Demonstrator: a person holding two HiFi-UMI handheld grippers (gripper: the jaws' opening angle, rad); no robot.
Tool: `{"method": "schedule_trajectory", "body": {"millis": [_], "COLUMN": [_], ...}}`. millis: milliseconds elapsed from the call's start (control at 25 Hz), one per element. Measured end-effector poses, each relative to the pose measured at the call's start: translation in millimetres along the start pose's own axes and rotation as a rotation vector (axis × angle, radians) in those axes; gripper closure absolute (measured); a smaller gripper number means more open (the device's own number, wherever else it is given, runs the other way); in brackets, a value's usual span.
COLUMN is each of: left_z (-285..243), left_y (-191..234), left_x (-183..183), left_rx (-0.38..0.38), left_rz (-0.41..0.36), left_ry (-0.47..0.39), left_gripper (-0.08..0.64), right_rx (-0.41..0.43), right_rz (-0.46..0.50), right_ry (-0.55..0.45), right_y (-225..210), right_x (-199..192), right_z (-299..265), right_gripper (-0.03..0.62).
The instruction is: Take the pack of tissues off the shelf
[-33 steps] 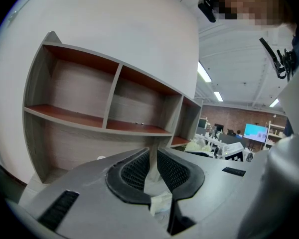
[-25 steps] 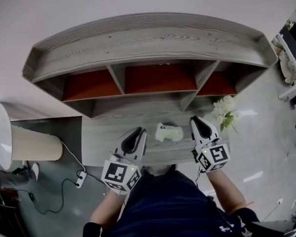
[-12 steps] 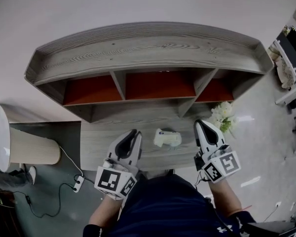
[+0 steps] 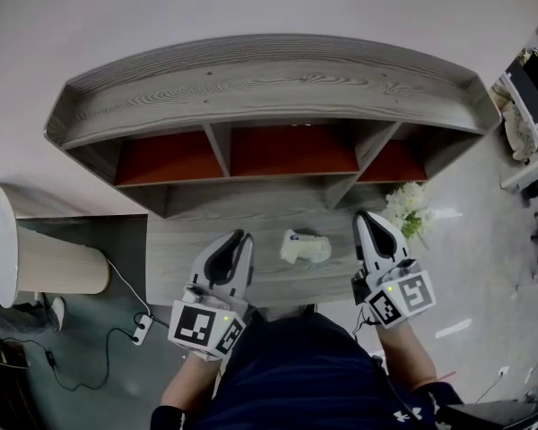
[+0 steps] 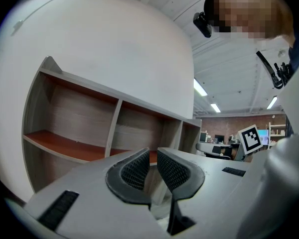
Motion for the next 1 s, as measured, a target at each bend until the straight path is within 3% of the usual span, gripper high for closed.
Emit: {"method": "schedule_trajectory", "body": {"millis": [240,1000], "left_z": [4,9], "left_y": [6,2], "left_x": [6,-2], "left_rx": [0.052,0.078], "left_rz": [-0.021,-0.018], "left_ry": [-0.036,-0.033], "left_gripper": [0.502,0.506], "right_rx": [0.011,0.029], "right_rz": [0.013,0.015], "right_ry": [-0.012,-0.013], "right_y": [5,9], "right_x": [1,-7], "right_z": [-3,5], "right_gripper": [0.575,0.575]}}
Point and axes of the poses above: the fingertips, and each gripper's own axes: z backward along the fingers, y to its left, x out of its top, the point moved 3 cm from there along z, backward along the fingers, and after that the axes turned 10 degrees about y, right-handed, at the moved point
